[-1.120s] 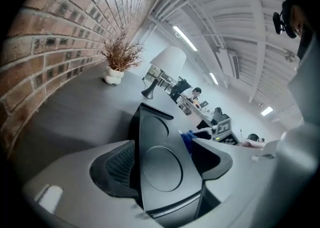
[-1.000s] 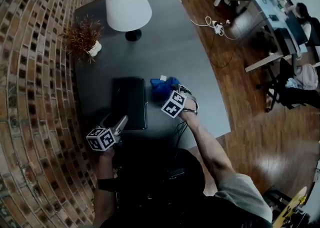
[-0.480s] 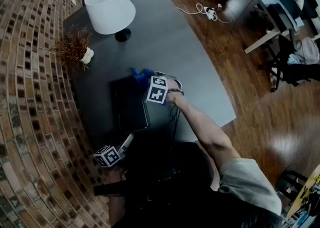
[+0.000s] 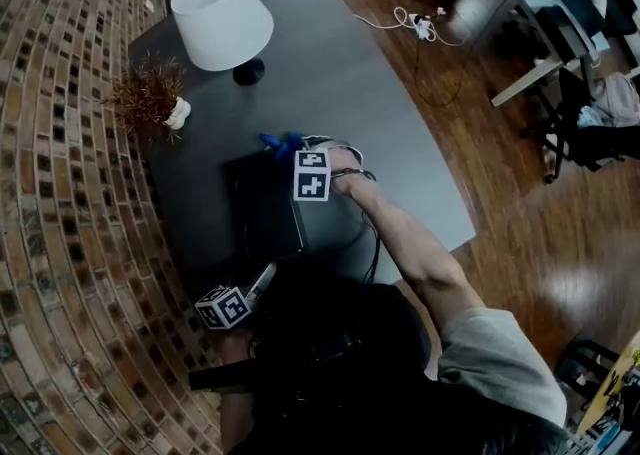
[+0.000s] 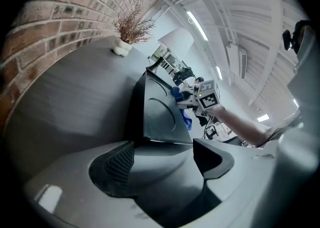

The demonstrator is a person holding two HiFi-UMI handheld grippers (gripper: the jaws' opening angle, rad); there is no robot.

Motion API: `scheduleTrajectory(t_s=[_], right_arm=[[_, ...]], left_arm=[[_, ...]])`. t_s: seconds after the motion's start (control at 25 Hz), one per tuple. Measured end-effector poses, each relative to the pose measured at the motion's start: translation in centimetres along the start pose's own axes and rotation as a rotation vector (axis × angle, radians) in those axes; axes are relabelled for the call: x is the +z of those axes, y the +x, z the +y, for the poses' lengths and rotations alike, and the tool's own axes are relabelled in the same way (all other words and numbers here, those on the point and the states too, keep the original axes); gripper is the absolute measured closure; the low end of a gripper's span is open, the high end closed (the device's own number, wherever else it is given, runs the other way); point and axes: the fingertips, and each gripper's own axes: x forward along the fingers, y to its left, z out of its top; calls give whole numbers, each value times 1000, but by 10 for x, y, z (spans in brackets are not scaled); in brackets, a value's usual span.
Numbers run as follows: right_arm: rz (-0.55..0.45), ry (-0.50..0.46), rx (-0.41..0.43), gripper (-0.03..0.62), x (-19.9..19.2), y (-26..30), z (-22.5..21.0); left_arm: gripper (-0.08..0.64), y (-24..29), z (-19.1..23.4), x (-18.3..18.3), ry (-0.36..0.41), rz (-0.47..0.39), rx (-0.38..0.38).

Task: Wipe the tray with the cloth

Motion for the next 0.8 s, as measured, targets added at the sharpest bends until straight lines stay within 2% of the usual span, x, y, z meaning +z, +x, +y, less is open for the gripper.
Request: scheduleTrajectory(t_s=[0.12, 0.16, 0.2, 0.24, 0.32, 0.4, 0.44, 0.56, 0.6, 0.64, 0.72, 0.8], right_arm=[[-2, -253, 169, 393, -13, -9, 61], [-20, -285, 215, 393, -17, -13, 72], [-39, -263, 227, 393, -18, -16, 71], [-55, -199, 195, 393, -18, -17, 55], [-69, -41, 59, 391, -13, -14, 7], [-73, 38, -13, 391, -4, -8, -14], [-68, 15, -4, 391, 1, -6, -7], [-37, -164, 108, 393, -6, -14, 49], [-40, -153, 129, 393, -14, -21, 61], [-48, -85, 122, 391, -22, -30, 64], [-71, 151, 83, 391, -39, -47, 60], [-123, 365, 115, 391, -39, -54, 74]], left_arm=[[192, 1, -1, 1, 1, 1, 3], [192, 1, -1, 1, 2, 1, 4], [192, 0, 0, 2, 2, 2, 3], [192, 1, -1, 2, 4, 2, 1], [192, 2, -1, 2, 8, 4, -1], [192, 3, -2, 1, 7, 5, 2], [192, 3, -3, 0, 5, 6, 3], [192, 4, -5, -2, 3, 8, 7], [192, 4, -5, -2, 2, 6, 8], [192, 4, -4, -1, 3, 4, 8], [192, 4, -4, 1, 4, 3, 2], [192, 7, -7, 1, 3, 6, -13]])
